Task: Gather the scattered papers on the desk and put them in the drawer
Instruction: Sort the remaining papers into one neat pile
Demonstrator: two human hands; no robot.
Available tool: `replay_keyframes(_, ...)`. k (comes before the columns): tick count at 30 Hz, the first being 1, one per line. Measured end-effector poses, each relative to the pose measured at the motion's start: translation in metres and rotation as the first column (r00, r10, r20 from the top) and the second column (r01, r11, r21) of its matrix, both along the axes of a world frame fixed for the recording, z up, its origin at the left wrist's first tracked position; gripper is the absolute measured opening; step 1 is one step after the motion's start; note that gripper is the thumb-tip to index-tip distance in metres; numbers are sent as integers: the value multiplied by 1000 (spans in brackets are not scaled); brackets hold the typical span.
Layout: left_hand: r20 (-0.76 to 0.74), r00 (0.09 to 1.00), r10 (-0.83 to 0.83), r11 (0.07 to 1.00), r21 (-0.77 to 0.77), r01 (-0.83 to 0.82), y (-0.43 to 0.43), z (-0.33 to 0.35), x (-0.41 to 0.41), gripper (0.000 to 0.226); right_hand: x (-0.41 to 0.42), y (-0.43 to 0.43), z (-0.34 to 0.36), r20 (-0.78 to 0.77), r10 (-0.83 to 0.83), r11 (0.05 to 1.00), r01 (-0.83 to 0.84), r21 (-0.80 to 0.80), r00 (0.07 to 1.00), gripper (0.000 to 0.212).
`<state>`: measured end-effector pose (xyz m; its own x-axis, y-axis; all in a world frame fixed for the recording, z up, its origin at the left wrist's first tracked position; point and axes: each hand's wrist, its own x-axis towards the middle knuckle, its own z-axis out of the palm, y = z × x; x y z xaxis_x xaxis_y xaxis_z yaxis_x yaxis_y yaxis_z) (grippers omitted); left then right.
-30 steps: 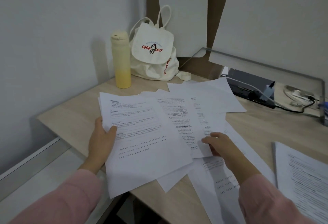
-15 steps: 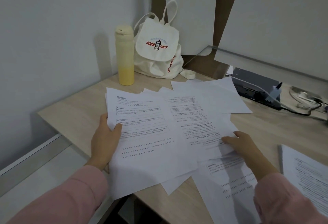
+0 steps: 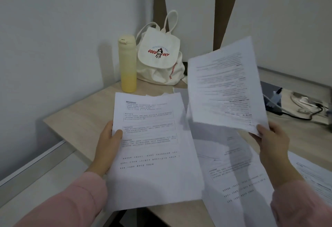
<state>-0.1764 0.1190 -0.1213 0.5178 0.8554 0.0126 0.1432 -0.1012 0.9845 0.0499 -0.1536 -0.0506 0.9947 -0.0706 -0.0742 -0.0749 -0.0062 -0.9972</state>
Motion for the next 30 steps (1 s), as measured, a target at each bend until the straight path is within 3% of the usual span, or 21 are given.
replay_keyframes(3,10,998,-62,998,-24,62,-2,4,-3,22,-2,-6,2,-117,146,961,-113,251,982,25)
replay_keyframes(6,13,993,-115,991,-73,115,-1,3,-4,20,-5,-5,-3,-190,379,906,-321,275,906,16)
replay_keyframes(11,14,975,-223,972,-72,223,1,3,-7,16,-7,-1,-11,-286,690,700,-713,34,664,19)
replay_keyframes(14,-12,985,-174,983,-57,173,16,-7,-5,15,-3,6,-12,-319,695,574,-764,-295,644,13)
replay_keyframes(18,4,969,-248,963,-107,247,13,-1,-6,13,5,24,-8,-249,693,332,-606,-723,677,23)
replay_keyframes(22,103,953,-286,939,-170,300,5,5,-9,42,14,44,-7,-206,681,41,-317,-947,702,29)
replay_keyframes(24,86,956,-280,940,-177,291,7,2,-6,39,12,58,-3,-143,734,-53,-154,-987,664,18)
replay_keyframes(27,68,958,-280,946,-151,287,3,3,-5,39,3,86,1,-17,860,-68,82,-994,511,23)
replay_keyframes(30,16,957,-290,946,-147,289,4,2,-3,28,-13,121,-4,196,936,121,256,-959,291,9)
